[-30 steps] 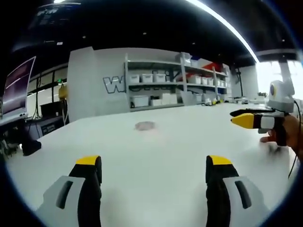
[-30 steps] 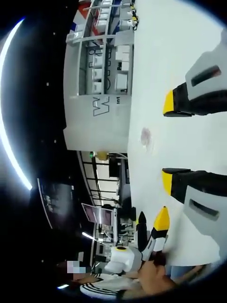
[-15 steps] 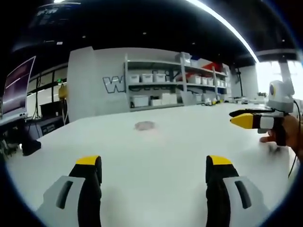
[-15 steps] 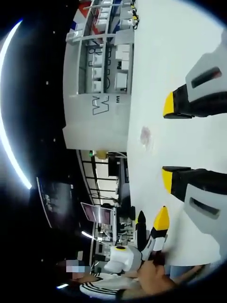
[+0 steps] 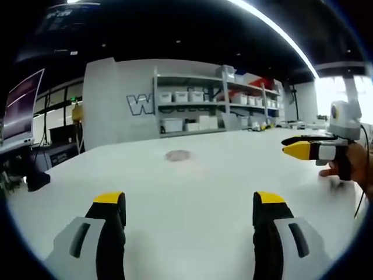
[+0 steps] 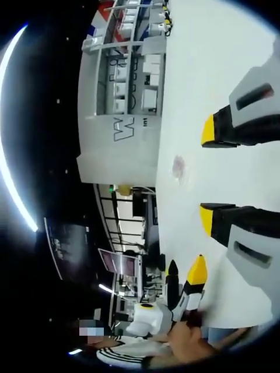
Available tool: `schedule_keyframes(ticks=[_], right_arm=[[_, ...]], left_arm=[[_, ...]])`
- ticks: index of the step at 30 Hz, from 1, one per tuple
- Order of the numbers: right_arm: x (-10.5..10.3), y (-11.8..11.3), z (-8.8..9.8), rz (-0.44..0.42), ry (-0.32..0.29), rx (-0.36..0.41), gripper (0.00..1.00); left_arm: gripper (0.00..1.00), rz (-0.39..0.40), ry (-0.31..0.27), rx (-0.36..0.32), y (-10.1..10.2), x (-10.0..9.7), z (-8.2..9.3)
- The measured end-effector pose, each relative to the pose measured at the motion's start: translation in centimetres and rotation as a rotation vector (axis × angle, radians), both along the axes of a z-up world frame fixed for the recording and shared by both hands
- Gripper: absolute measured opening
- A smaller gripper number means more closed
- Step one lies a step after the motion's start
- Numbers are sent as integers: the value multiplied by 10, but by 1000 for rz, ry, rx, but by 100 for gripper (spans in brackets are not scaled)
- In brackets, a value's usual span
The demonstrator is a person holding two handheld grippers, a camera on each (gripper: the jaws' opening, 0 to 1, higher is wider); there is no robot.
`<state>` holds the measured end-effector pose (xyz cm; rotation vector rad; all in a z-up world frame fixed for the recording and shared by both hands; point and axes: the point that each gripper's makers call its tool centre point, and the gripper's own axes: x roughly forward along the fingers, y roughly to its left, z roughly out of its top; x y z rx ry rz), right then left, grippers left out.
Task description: Open the resealable bag by pulling the two sides of the seal apart until the entire bag opening is separated and visibly accessible.
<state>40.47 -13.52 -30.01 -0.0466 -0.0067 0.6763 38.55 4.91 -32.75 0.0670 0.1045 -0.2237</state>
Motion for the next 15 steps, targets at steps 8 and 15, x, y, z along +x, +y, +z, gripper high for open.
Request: schedule_keyframes(ticks=[8,15], right_arm=[[1,1,0,6,-5,-9,32],[4,1,0,4,-4,-13,31]], left_arm=[[89,-1,-1,-2,0,-1,0],[89,-1,-3,-6,0,-1,1]])
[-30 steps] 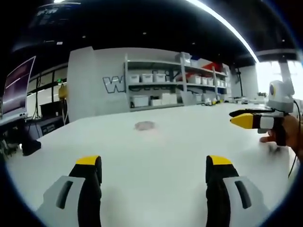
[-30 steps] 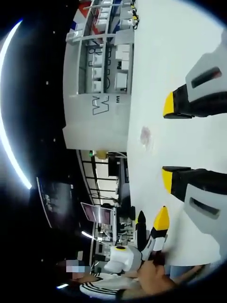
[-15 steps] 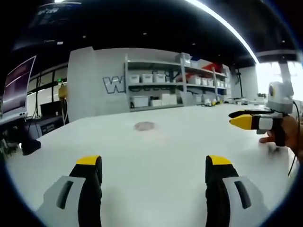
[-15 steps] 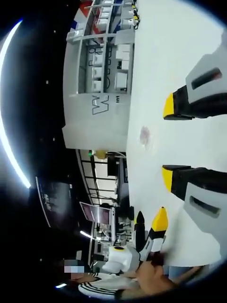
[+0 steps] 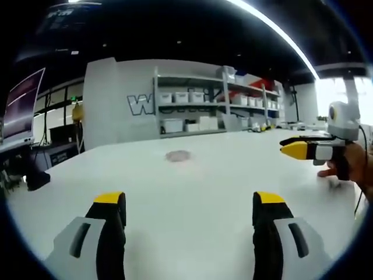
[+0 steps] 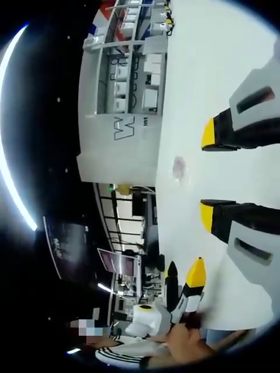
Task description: Open the resealable bag by pulling the two sides of the seal apart until the entire bag opening is separated and visibly accessible.
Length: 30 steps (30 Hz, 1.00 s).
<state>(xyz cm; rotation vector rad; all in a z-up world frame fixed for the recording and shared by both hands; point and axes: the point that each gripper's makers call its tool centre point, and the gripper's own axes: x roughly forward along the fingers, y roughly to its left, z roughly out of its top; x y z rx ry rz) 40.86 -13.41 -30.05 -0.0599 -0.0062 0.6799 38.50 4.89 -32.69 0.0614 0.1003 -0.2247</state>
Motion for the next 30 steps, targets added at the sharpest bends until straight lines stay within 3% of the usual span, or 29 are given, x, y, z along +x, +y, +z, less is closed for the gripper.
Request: schedule_keyframes(ticks=[18,30], right_arm=[[4,2,-6,2,1,-28,28],[31,6,5,24,-4,-35,25]], left_arm=[[89,-6,-4,-9,-1,0,0],[89,-6,-9,-16,0,0,1]])
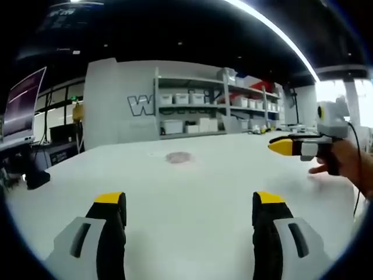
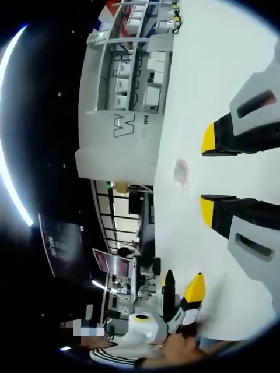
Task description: Open the resealable bag by pulling the two sides of the seal apart until the entire bag opening is separated and visibly accessible.
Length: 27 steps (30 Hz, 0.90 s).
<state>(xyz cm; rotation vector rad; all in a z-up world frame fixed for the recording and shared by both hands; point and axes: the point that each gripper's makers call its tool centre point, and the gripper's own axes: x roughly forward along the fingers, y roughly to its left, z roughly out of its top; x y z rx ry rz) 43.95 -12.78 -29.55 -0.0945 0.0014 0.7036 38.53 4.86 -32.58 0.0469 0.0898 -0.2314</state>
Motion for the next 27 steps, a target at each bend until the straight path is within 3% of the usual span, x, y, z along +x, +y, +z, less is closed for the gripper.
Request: schedule_keyframes(ticks=[7,27], right_arm=[[8,6,-7,17,38,33,24],[33,18,-9,52,56,43,23]], left_arm=[[89,-4,-3,-3,0,0,1],[88,-7,-1,-5,-1,-1,0]])
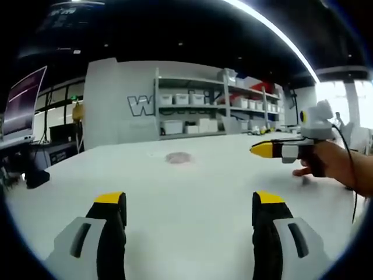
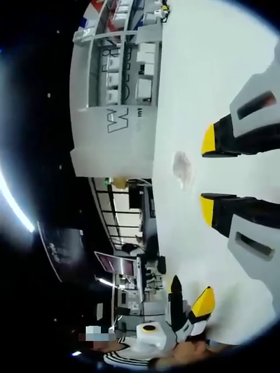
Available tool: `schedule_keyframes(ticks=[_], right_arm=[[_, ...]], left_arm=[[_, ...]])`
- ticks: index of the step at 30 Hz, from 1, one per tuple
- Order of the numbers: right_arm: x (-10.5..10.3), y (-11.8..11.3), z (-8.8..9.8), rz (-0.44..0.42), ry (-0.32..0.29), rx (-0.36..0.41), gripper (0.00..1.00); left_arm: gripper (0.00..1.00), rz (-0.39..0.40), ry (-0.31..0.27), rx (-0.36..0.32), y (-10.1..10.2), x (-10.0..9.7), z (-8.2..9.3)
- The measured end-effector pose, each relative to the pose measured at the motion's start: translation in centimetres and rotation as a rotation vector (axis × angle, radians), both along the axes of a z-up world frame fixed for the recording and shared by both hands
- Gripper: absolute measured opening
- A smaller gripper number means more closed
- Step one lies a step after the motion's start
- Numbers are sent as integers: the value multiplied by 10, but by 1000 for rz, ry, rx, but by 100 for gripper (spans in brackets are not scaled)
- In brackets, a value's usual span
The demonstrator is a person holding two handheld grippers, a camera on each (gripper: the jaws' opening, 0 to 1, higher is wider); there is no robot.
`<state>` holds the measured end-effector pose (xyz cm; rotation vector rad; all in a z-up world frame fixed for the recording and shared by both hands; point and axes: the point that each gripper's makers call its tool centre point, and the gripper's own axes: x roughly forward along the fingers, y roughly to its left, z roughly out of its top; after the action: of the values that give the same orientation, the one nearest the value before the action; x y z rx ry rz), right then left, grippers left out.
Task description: Open the resealable bag by pulling the two sides of the seal apart until the entire bag opening is separated and visibly accessible.
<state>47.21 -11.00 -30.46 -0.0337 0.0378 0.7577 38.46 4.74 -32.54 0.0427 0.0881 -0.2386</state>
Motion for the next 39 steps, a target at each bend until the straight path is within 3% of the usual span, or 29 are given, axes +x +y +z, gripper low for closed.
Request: schedule_keyframes(ticks=[15,39], right_arm=[[8,-2,-3,-10,16,37,22],[8,7,-4,0,11,15,21]], left_arm=[[88,-5,4,3,-1,1,-1],[88,-9,3,1,-2,0,0]])
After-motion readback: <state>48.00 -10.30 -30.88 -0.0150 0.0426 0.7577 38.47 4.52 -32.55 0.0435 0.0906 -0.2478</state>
